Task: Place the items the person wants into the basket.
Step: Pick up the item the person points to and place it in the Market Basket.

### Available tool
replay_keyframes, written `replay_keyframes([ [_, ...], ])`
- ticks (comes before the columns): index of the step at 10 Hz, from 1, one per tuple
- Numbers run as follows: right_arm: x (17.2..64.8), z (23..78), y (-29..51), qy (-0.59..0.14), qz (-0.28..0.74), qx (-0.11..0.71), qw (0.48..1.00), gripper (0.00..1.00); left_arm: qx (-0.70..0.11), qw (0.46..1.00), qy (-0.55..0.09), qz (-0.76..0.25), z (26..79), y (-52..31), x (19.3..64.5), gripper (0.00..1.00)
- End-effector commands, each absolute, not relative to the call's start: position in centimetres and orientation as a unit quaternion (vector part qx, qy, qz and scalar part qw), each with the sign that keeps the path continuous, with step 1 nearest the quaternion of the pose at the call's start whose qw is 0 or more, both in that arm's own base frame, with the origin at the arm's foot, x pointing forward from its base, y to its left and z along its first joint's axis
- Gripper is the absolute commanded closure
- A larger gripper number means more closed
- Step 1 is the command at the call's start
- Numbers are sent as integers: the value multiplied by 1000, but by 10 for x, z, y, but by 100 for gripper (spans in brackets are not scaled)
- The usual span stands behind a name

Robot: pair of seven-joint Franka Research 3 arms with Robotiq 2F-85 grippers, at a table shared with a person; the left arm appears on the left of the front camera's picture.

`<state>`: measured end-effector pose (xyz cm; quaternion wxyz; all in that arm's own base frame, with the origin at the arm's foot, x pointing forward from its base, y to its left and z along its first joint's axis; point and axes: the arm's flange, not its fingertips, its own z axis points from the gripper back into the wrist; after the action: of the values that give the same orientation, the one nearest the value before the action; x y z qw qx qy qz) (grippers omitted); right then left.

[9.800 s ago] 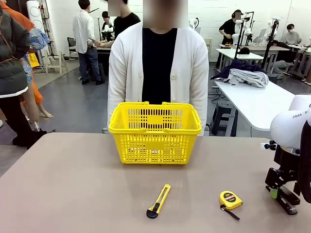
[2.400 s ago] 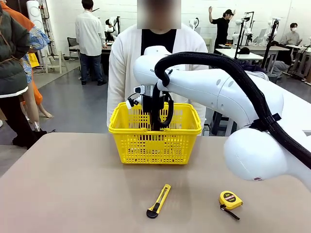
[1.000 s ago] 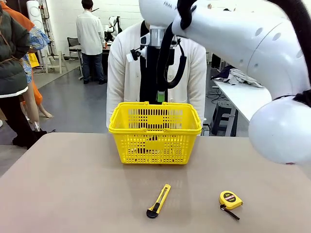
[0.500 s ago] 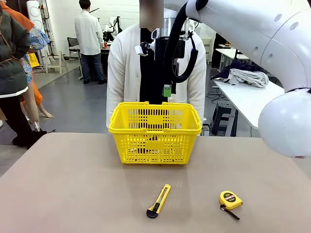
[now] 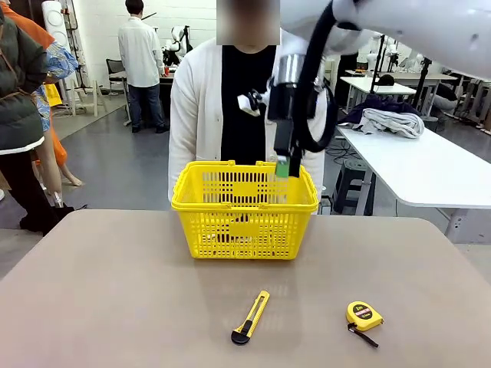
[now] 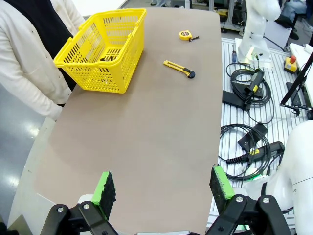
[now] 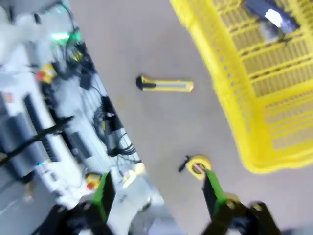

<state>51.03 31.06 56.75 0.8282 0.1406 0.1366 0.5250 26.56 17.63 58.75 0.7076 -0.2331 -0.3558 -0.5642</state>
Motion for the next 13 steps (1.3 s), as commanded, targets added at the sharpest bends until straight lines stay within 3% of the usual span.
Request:
replay_keyframes([
  [1,365,475,237,97,515,148,839,6,-234,698,-364,-570,588,178,265,0],
  [7,352,515,194,9,458,71,886,6,-234,698,-364,-570,588,178,265,0],
  [13,351,524,182,6,456,76,887,6,-234,698,-364,-570,588,178,265,0],
])
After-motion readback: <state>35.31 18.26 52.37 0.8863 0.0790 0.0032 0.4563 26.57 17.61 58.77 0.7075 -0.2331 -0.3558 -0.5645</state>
